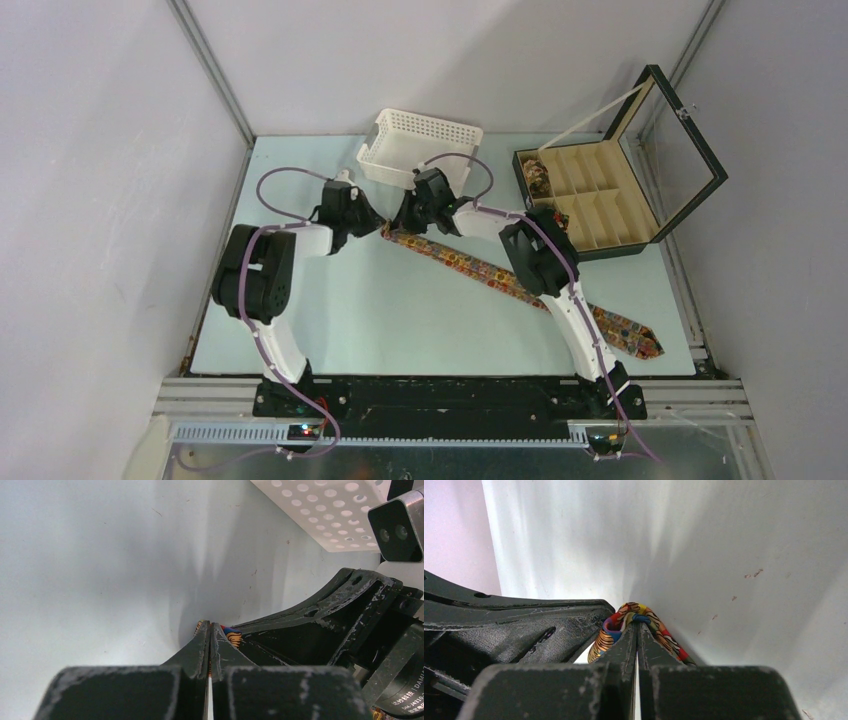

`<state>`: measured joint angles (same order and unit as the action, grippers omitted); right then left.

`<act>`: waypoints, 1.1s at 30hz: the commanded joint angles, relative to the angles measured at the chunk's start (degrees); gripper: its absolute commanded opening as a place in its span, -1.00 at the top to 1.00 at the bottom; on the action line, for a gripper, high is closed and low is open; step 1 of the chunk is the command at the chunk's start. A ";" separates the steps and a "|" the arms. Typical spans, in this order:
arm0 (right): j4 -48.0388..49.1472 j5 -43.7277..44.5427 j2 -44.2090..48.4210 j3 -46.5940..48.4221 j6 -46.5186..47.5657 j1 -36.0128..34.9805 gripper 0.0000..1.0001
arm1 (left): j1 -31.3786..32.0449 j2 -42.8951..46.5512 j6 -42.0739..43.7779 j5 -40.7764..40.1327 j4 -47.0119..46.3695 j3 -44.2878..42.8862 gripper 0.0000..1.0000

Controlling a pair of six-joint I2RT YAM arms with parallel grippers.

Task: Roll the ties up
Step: Roll the tie at the center of the board.

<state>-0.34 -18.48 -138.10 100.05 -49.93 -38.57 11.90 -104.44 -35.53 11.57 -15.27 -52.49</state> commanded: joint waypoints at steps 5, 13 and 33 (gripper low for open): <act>0.60 -0.32 -1.18 2.41 -0.60 0.00 1.00 | 1.67 2.81 1.91 -0.94 0.07 -0.35 1.00; 1.93 1.94 4.64 -4.56 -0.23 0.87 1.00 | 1.88 2.48 2.60 -1.78 0.27 -0.50 1.00; 5.61 3.20 14.27 -14.15 1.82 2.96 1.00 | 4.43 1.96 6.25 -3.93 2.54 -2.00 1.00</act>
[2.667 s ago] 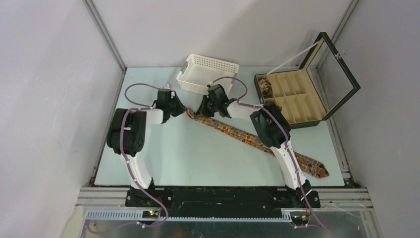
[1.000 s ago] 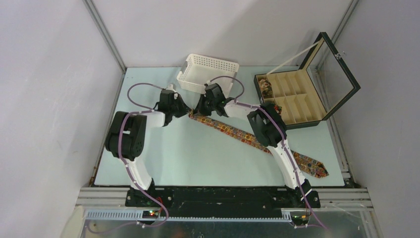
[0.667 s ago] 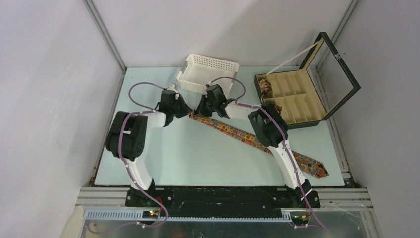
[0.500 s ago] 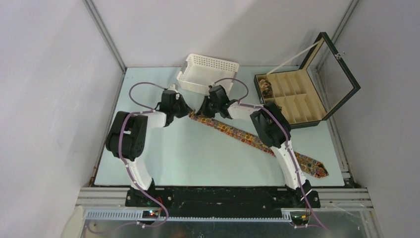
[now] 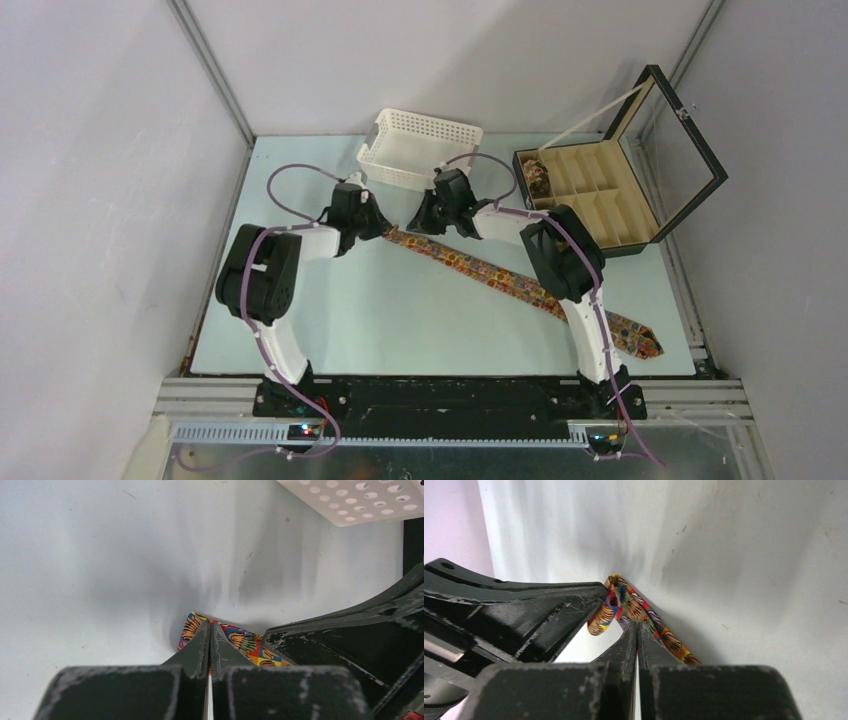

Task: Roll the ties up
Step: Roll the tie at the center of the board.

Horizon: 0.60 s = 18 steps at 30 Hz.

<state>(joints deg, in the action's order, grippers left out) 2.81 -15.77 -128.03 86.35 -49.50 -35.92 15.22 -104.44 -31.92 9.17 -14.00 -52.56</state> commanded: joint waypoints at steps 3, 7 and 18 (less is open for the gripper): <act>2.94 -0.12 4.65 -0.73 1.54 0.60 1.00 | 1.94 1.75 3.85 -2.71 2.20 -2.57 1.00; 4.17 -2.70 4.21 -0.67 0.82 0.69 1.00 | 2.78 1.05 4.83 -3.92 3.31 -3.23 1.00; 5.02 -6.65 1.08 0.86 -0.14 0.53 1.00 | 4.00 -1.17 6.25 -6.26 5.95 -5.06 1.00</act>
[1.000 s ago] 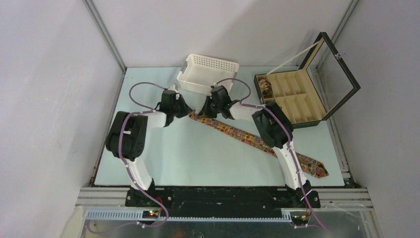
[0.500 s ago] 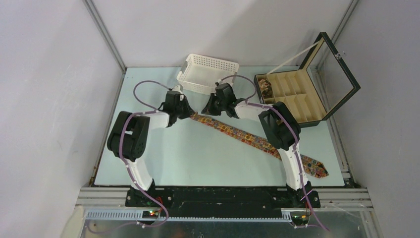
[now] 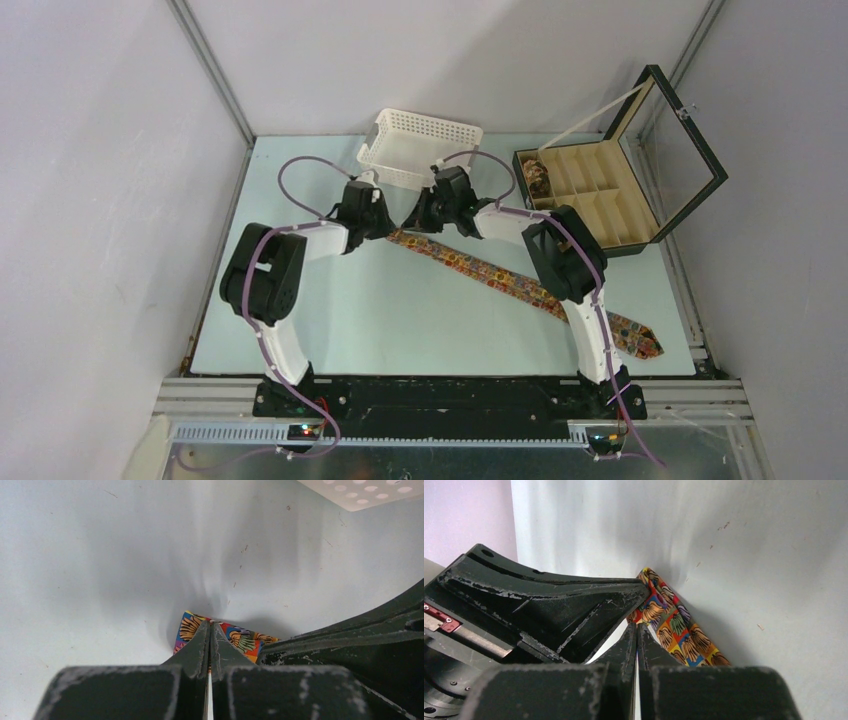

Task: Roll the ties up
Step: Roll the tie at the center of the board.

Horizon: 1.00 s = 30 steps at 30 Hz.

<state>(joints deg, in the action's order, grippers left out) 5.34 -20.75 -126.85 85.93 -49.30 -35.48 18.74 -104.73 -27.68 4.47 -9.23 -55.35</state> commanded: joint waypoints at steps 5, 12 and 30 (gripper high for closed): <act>2.04 -2.56 -1.63 2.74 -0.40 0.00 1.00 | 0.66 -1.33 2.17 -1.78 1.35 -2.27 1.00; 0.29 -2.60 -3.75 5.36 -0.19 -0.08 1.00 | 0.70 -1.12 2.20 -2.22 1.44 -2.22 1.00; -1.52 -2.28 -6.39 6.09 0.70 -1.35 1.00 | 0.73 0.19 1.78 -2.94 2.18 -2.87 0.85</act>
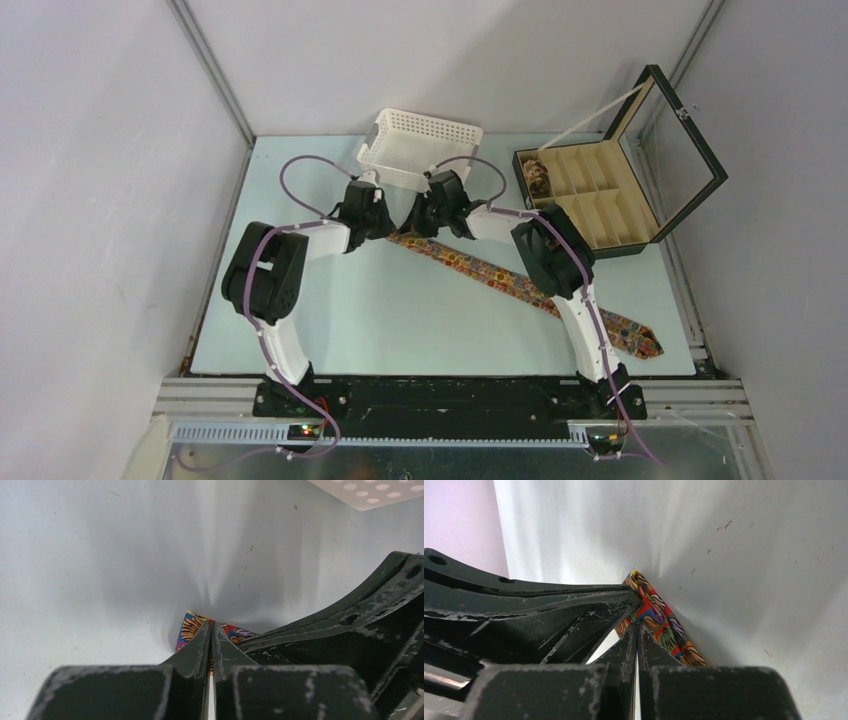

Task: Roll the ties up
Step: Roll the tie at the center of the board.

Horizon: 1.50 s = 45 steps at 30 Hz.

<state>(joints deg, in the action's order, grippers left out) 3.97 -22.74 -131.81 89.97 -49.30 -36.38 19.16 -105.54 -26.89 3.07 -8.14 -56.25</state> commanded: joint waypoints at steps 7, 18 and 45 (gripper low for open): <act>-0.57 0.47 -1.62 1.61 0.95 -0.51 1.00 | 0.12 3.07 0.60 -2.89 1.56 -1.18 0.51; -0.71 0.59 -1.43 1.16 1.22 -0.30 1.00 | -3.39 4.58 -0.76 -2.26 -0.15 1.67 0.33; -0.81 0.87 -1.43 1.17 0.96 -0.26 1.00 | -5.06 4.74 -6.43 5.78 -11.77 8.47 0.26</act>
<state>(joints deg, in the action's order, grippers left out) 3.49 -22.65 -132.55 89.97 -49.08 -36.62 14.11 -102.96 -31.05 6.00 -15.49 -48.66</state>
